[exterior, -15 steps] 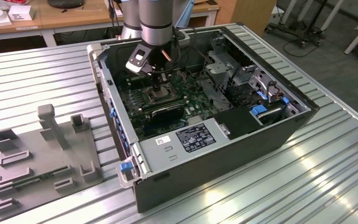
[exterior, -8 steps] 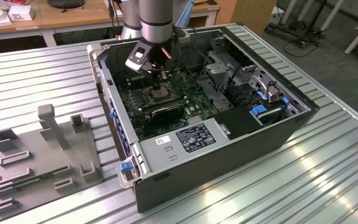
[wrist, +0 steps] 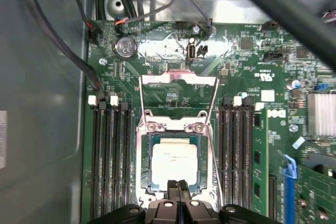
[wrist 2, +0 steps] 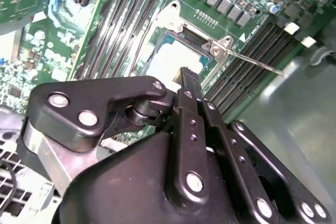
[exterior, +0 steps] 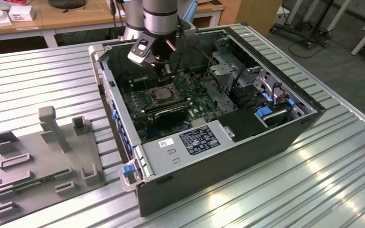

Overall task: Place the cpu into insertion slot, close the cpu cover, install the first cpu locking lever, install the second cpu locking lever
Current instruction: 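Place the cpu into insertion slot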

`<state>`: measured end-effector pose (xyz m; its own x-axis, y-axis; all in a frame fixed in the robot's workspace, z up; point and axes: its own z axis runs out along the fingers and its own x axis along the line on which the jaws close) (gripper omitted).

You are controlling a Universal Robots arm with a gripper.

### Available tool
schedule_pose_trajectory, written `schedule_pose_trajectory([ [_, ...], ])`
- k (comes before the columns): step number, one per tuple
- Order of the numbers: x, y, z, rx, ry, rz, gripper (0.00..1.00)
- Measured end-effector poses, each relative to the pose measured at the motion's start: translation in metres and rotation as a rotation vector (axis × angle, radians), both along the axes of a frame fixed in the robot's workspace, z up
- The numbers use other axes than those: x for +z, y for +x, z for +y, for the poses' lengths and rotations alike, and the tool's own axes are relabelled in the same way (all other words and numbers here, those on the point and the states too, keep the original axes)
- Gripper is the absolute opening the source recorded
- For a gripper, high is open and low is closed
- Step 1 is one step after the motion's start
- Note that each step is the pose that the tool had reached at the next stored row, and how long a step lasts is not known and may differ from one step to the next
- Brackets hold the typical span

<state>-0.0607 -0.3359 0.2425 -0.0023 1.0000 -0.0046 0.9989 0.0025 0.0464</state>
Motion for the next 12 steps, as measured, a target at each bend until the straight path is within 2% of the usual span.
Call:
schedule_pose_trajectory([
  [6, 0.0134, 0.001, 0.0, 0.0, 0.0, 0.0, 0.1],
  [12, 0.0138, 0.0013, 0.0, 0.0, 0.0002, 0.0, 0.1],
])
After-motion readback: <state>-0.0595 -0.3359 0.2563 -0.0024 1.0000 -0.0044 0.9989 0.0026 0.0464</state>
